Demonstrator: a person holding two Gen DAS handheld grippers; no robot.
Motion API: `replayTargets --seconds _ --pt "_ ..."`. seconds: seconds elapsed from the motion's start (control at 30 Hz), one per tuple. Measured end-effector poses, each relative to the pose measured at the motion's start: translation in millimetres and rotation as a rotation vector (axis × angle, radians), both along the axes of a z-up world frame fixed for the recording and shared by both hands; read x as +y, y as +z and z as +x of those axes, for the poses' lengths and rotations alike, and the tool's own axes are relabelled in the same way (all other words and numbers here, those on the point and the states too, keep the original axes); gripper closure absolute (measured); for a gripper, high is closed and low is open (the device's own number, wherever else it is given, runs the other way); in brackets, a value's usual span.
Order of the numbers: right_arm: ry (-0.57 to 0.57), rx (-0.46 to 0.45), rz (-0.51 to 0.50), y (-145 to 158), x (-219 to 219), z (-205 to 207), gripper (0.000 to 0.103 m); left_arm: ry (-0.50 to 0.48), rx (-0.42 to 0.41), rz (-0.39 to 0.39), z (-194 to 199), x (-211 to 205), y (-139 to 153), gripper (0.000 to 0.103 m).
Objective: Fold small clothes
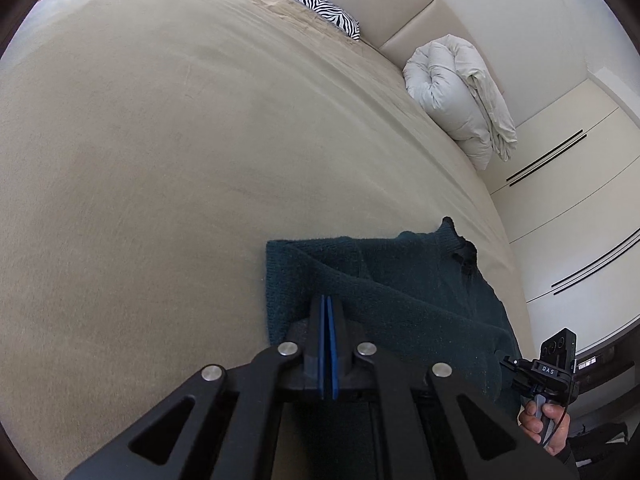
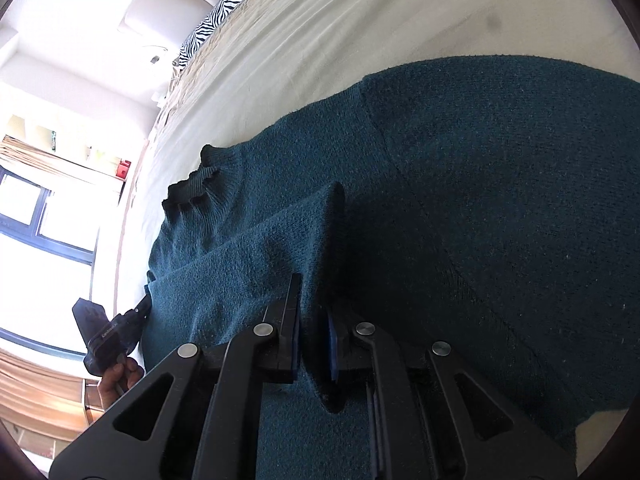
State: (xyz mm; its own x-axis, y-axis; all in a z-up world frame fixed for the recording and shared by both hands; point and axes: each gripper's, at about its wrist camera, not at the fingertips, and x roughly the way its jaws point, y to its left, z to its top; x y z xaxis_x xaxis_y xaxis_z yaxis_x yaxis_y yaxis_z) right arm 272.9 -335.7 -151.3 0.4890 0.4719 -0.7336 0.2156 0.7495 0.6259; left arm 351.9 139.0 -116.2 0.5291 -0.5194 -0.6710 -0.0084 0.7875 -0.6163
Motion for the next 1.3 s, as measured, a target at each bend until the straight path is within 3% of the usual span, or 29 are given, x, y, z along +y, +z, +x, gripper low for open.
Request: replayTargets --seconds 0.17,0.43,0.57,0.7,0.77,0.87,0.97,1.03,1.13,1.23,1.3 --pt "-0.019 -0.017 0.037 -0.1 -5.1 -13.8 0.092 -0.055 -0.024 0.035 -27.9 -7.5 13.7 0.084" --pt "-0.05 -0.044 0.047 0.7 -10.4 -47.7 0.092 -0.083 -0.079 0.154 -76.3 -23.3 25.7 0.081" --pt "-0.067 -0.049 0.047 1.7 -15.0 -69.3 0.092 -0.095 -0.095 0.25 -97.1 -33.7 30.6 0.062" --pt "-0.096 -0.04 0.041 7.5 -24.5 -95.3 0.092 -0.113 -0.102 0.3 -118.8 -42.3 33.1 0.061" --pt "-0.113 -0.051 0.039 16.0 -33.1 -113.7 0.092 -0.1 -0.127 0.299 -130.6 -44.1 42.3 0.061" --pt "-0.178 -0.101 0.034 32.8 -55.6 -147.2 0.091 -0.105 -0.176 0.294 -145.9 -56.1 58.8 0.05" --pt "-0.315 -0.137 0.051 41.9 -96.8 -190.6 0.071 -0.13 -0.228 0.285 -157.2 -76.0 74.5 0.033" --pt "-0.452 -0.156 0.061 41.9 -132.1 -225.4 0.029 -0.149 -0.26 0.256 -160.6 -88.8 82.1 0.025" --pt "-0.647 -0.168 0.107 31.2 -186.0 -276.5 0.027 -0.169 -0.273 0.233 -160.4 -111.1 87.1 0.02" --pt "-0.785 -0.203 0.246 15.6 -233.2 -316.2 0.03 -0.182 -0.265 0.211 -159.1 -130.2 87.2 0.02" --pt "-0.854 -0.221 0.242 17.9 -255.2 -330.9 0.03 -0.191 -0.266 0.217 -160.0 -142.4 87.7 0.02"
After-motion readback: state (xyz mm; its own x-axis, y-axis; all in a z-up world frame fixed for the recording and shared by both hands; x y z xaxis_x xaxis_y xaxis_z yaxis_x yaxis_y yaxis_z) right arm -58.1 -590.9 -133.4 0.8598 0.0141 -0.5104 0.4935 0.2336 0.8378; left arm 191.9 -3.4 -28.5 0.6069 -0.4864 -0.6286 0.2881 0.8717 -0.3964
